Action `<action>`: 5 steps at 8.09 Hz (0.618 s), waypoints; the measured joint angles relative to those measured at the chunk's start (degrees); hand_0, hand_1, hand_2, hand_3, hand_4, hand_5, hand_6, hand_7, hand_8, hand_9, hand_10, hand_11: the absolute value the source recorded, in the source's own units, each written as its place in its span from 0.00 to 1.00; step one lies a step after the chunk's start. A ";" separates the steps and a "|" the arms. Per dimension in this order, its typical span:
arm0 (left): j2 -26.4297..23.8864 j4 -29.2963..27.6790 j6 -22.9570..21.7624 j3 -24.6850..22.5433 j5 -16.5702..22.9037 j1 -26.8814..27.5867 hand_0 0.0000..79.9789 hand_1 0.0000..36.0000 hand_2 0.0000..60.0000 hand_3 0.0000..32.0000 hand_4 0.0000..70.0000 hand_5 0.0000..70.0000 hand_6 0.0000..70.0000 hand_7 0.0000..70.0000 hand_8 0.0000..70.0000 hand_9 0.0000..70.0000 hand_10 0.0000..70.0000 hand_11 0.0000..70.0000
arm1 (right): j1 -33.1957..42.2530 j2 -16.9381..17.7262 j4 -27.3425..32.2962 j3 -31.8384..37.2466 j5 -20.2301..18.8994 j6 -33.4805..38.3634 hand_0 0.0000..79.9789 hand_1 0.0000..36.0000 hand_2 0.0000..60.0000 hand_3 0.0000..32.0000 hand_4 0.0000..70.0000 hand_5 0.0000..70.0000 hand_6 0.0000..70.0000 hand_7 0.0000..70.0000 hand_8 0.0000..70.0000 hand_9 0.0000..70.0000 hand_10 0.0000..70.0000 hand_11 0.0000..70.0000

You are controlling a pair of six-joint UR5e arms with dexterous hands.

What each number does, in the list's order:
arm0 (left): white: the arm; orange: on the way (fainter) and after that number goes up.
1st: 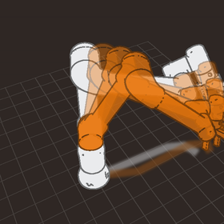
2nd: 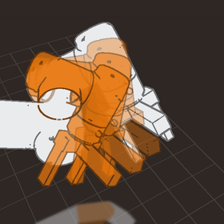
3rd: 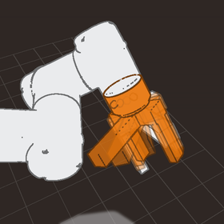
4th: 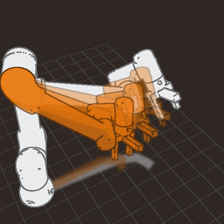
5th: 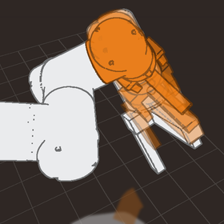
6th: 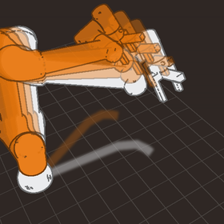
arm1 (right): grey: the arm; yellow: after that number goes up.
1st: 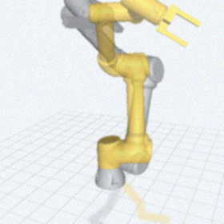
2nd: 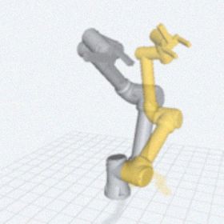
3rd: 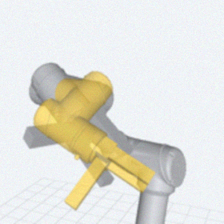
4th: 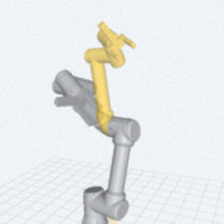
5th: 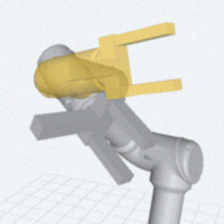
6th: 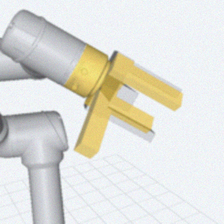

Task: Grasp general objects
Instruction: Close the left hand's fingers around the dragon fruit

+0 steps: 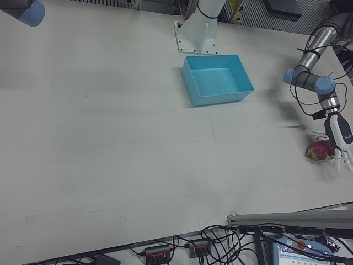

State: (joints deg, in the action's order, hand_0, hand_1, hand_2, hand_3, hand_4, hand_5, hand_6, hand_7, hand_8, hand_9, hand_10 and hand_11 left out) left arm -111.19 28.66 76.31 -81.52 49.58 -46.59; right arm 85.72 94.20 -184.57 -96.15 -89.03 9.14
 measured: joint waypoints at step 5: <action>-0.25 -4.42 2.42 4.42 0.08 -0.16 0.67 0.60 0.11 0.01 0.00 0.77 0.00 0.00 0.00 0.00 0.00 0.00 | -0.03 -0.02 0.00 0.00 0.00 0.00 0.00 0.00 0.00 0.00 0.00 0.00 0.00 0.00 0.00 0.00 0.00 0.00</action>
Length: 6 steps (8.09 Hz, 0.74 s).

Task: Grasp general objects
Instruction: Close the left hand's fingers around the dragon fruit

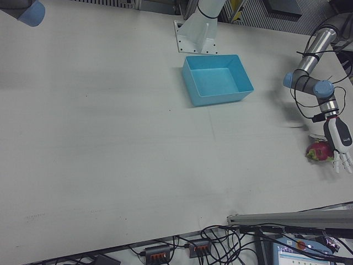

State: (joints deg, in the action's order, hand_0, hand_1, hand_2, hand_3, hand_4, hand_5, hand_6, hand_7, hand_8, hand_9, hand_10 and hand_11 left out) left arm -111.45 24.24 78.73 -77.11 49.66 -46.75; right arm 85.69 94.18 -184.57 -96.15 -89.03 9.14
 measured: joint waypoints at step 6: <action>-0.17 -1.83 1.68 1.58 0.00 -0.09 0.62 1.00 1.00 0.00 0.33 1.00 0.06 0.16 0.00 0.01 0.03 0.07 | 0.00 -0.04 0.00 0.00 0.00 0.00 0.00 0.00 0.00 0.00 0.00 0.00 0.00 0.00 0.00 0.00 0.00 0.00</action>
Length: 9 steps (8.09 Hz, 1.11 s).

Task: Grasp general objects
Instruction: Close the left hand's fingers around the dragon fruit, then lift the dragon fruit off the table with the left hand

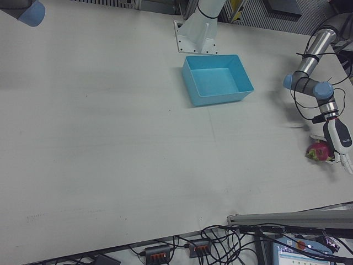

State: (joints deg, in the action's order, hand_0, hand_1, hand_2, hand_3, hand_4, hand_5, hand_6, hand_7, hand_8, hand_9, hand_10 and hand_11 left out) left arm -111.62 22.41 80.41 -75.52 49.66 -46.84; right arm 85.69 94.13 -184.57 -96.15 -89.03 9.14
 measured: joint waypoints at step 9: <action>-0.47 8.23 -2.56 -15.42 1.20 -6.85 0.48 1.00 1.00 0.00 0.18 1.00 0.16 0.37 0.11 0.21 0.09 0.16 | 0.00 0.03 0.00 0.00 0.00 0.00 0.00 0.00 0.00 0.00 0.00 0.00 0.00 0.00 0.00 0.00 0.00 0.00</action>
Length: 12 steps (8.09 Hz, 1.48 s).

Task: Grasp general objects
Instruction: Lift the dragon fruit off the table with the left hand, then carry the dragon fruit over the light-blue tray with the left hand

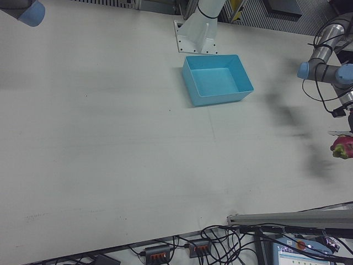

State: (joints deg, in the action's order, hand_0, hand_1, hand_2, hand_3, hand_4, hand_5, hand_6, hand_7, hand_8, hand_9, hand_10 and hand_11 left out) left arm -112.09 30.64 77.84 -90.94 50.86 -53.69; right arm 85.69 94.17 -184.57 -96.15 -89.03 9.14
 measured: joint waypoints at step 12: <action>-1.04 -22.31 -36.79 -15.29 40.54 -4.00 0.59 0.96 1.00 0.00 0.54 1.00 0.42 0.84 0.29 0.48 0.15 0.25 | 0.06 -0.04 0.00 0.00 0.00 0.00 0.00 0.00 0.00 0.00 0.00 0.00 0.00 0.00 0.00 0.00 0.00 0.00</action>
State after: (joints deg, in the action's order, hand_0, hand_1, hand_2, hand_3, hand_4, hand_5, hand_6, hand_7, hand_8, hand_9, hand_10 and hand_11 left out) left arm -113.12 8.33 41.05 -106.24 91.40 -57.70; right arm 85.76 94.13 -184.57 -96.15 -89.03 9.14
